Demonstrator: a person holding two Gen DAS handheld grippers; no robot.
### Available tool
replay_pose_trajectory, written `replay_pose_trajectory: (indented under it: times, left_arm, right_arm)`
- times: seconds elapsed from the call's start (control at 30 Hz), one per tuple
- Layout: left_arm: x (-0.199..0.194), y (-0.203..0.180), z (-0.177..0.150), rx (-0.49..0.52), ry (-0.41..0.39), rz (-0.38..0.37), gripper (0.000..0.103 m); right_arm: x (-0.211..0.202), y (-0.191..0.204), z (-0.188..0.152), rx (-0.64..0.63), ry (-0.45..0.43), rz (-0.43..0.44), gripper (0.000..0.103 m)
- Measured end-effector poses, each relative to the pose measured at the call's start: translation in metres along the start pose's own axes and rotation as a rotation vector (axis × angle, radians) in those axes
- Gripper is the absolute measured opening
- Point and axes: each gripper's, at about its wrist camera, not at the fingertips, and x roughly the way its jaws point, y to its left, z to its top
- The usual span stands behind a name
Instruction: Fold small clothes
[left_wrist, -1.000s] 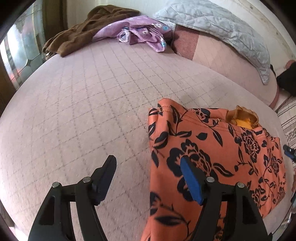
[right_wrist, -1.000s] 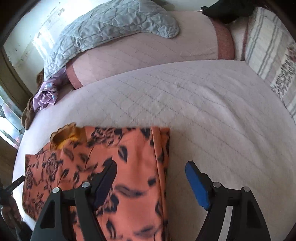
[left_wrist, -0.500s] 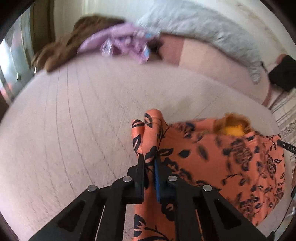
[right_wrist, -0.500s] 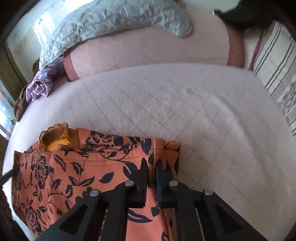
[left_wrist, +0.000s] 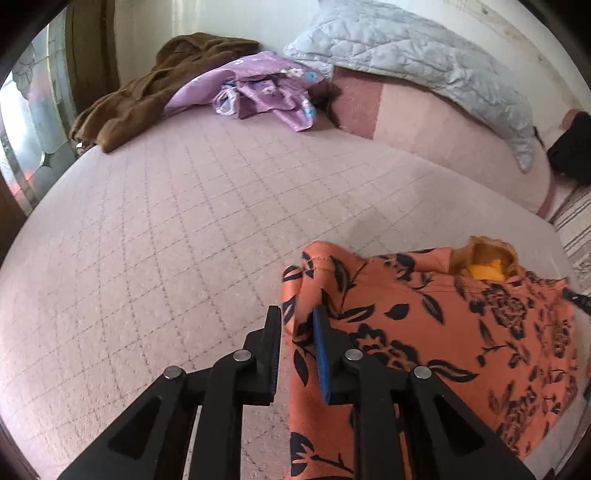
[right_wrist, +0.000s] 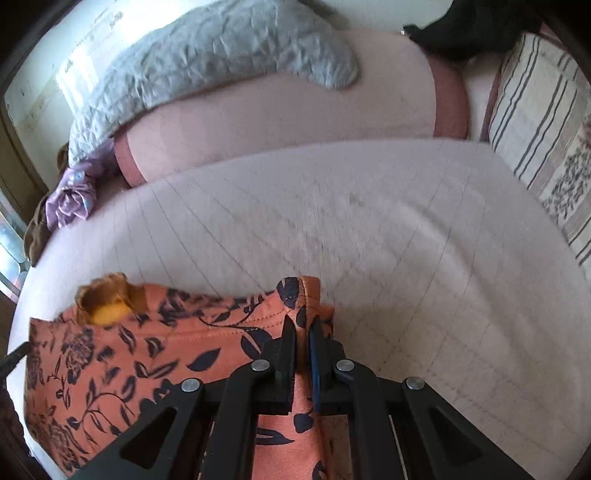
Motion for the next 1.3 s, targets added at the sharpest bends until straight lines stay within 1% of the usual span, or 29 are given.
replay_pose_trajectory:
  times: [0.07,0.13,0.17,0.2,0.23,0.27,0.3,0.4,0.47,0.5,0.53,0.6,0.63,0.7,0.73,0.77,0.8,0.87,0.93,0.97,1.0,1.03,1.1,1.13,1.17,1.2,1.23,1.27,1.3]
  left_arm:
    - [0.0,-0.002,0.005,0.016,-0.001,-0.012,0.024]
    - [0.004,-0.005,0.011,0.02,0.001,-0.045,0.05]
    - [0.008,-0.007,0.013,0.021,0.001,-0.053,0.053]
    - [0.014,-0.009,0.015,0.029,0.003,-0.044,0.051]
    - [0.02,-0.01,0.013,0.038,0.012,-0.032,0.021]
    - [0.027,-0.013,0.013,0.036,0.028,-0.021,0.001]
    - [0.031,-0.01,0.013,0.016,0.045,-0.011,0.003]
    - [0.022,-0.006,0.012,-0.006,-0.015,0.002,0.003]
    - [0.029,-0.003,0.006,-0.013,-0.006,0.025,0.003]
    - [0.037,-0.002,0.003,-0.014,0.013,0.04,0.005]
    - [0.043,0.0,0.001,-0.025,0.027,0.051,0.009]
    - [0.04,0.0,0.002,-0.036,0.022,0.048,0.011]
    - [0.035,0.0,0.004,-0.042,0.022,0.047,0.021]
    - [0.026,0.002,0.005,-0.041,0.013,0.055,0.035]
    - [0.018,0.003,0.004,-0.036,0.0,0.05,0.039]
    - [0.007,0.003,0.001,-0.028,-0.013,0.048,0.042]
    - [-0.003,0.002,-0.002,-0.017,-0.029,0.046,0.046]
    - [-0.029,-0.002,-0.013,0.007,-0.067,0.037,0.051]
    - [-0.05,-0.008,-0.025,0.014,-0.096,0.019,0.055]
    - [-0.064,-0.012,-0.036,0.017,-0.107,0.008,0.056]
    - [-0.068,-0.016,-0.042,0.02,-0.111,-0.002,0.057]
    - [-0.079,-0.021,-0.056,0.021,-0.117,-0.018,0.061]
    - [-0.087,-0.027,-0.077,0.015,-0.119,-0.033,0.064]
    - [-0.086,-0.029,-0.085,0.014,-0.115,-0.037,0.066]
    - [-0.078,-0.033,-0.093,0.023,-0.093,-0.031,0.067]
    - [-0.063,-0.036,-0.099,0.045,-0.047,-0.006,0.068]
    - [-0.04,-0.038,-0.101,0.068,0.026,0.04,0.068]
    - [-0.027,-0.037,-0.105,0.075,0.071,0.062,0.071]
    - [-0.024,-0.033,-0.108,0.06,0.074,0.046,0.072]
  right_arm:
    - [0.006,-0.006,-0.001,0.027,0.004,0.018,0.006]
    - [0.006,-0.007,0.0,0.037,0.003,0.026,0.006]
    - [0.004,-0.006,0.001,0.026,-0.003,0.025,0.006]
    - [0.002,-0.006,0.001,0.017,-0.008,0.024,0.006]
    - [-0.001,-0.006,0.003,0.01,-0.015,0.026,0.006]
    - [-0.005,-0.005,0.002,0.006,-0.021,0.026,0.006]
    - [-0.006,-0.004,0.004,0.005,-0.028,0.026,0.006]
    - [-0.017,-0.004,0.006,-0.005,-0.071,0.027,0.006]
    - [-0.018,-0.002,0.006,-0.009,-0.093,0.023,0.006]
    - [-0.014,0.0,0.005,-0.014,-0.089,0.017,0.007]
    - [-0.004,0.002,0.004,-0.033,-0.075,-0.002,0.009]
    - [0.019,0.0,-0.001,-0.054,-0.018,-0.028,0.011]
    - [0.027,-0.003,-0.003,-0.033,0.021,-0.028,0.014]
    - [0.019,-0.01,-0.005,0.02,0.003,-0.012,0.027]
    - [0.009,-0.012,-0.005,0.037,-0.01,-0.023,0.041]
    - [0.002,-0.014,-0.004,0.045,-0.017,-0.032,0.061]
    - [-0.012,-0.016,-0.005,0.059,-0.037,-0.035,0.066]
    - [-0.039,-0.015,-0.009,0.065,-0.081,-0.012,0.066]
    - [-0.068,-0.01,-0.02,0.074,-0.097,0.047,0.066]
    - [-0.081,-0.008,-0.028,0.085,-0.1,0.1,0.067]
    - [-0.094,-0.003,-0.04,0.097,-0.095,0.166,0.067]
    - [-0.101,0.001,-0.05,0.096,-0.08,0.212,0.067]
    - [-0.109,0.009,-0.078,0.12,-0.04,0.312,0.069]
    - [-0.108,0.01,-0.09,0.139,-0.019,0.343,0.07]
    - [-0.103,0.009,-0.105,0.152,0.008,0.36,0.07]
    - [-0.096,0.007,-0.115,0.164,0.028,0.343,0.07]
    - [-0.083,-0.001,-0.124,0.194,0.061,0.301,0.07]
    - [-0.067,-0.011,-0.128,0.242,0.109,0.26,0.066]
    - [-0.061,-0.024,-0.134,0.309,0.123,0.266,0.065]
